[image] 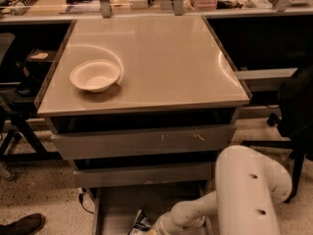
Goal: Pick blue chip bag from bottom drawer and place on counter
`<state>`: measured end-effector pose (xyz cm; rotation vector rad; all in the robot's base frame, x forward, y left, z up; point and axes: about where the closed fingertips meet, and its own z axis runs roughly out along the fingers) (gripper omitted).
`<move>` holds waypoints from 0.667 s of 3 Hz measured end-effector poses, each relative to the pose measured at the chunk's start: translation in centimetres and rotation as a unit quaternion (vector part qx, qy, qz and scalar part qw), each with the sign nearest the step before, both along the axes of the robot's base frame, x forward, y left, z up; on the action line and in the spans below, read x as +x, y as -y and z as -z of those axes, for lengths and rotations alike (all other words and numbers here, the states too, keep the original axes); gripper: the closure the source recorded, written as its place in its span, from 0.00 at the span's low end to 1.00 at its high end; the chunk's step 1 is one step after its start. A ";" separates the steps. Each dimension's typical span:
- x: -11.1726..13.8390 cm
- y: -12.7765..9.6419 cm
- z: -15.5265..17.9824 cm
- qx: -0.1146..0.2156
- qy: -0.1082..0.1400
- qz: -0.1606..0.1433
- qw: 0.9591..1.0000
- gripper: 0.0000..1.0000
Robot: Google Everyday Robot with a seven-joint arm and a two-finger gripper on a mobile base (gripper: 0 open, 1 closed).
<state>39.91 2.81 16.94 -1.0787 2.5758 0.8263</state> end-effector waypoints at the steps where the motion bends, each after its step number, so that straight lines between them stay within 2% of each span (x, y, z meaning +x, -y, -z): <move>1: -1.1 1.9 -4.8 0.016 0.003 0.004 1.000 1.00; 2: -2.0 4.4 -9.2 0.018 0.010 0.013 1.000 1.00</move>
Offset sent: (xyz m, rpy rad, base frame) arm -0.0302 -0.0772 0.1492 0.0367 -0.0415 -0.0472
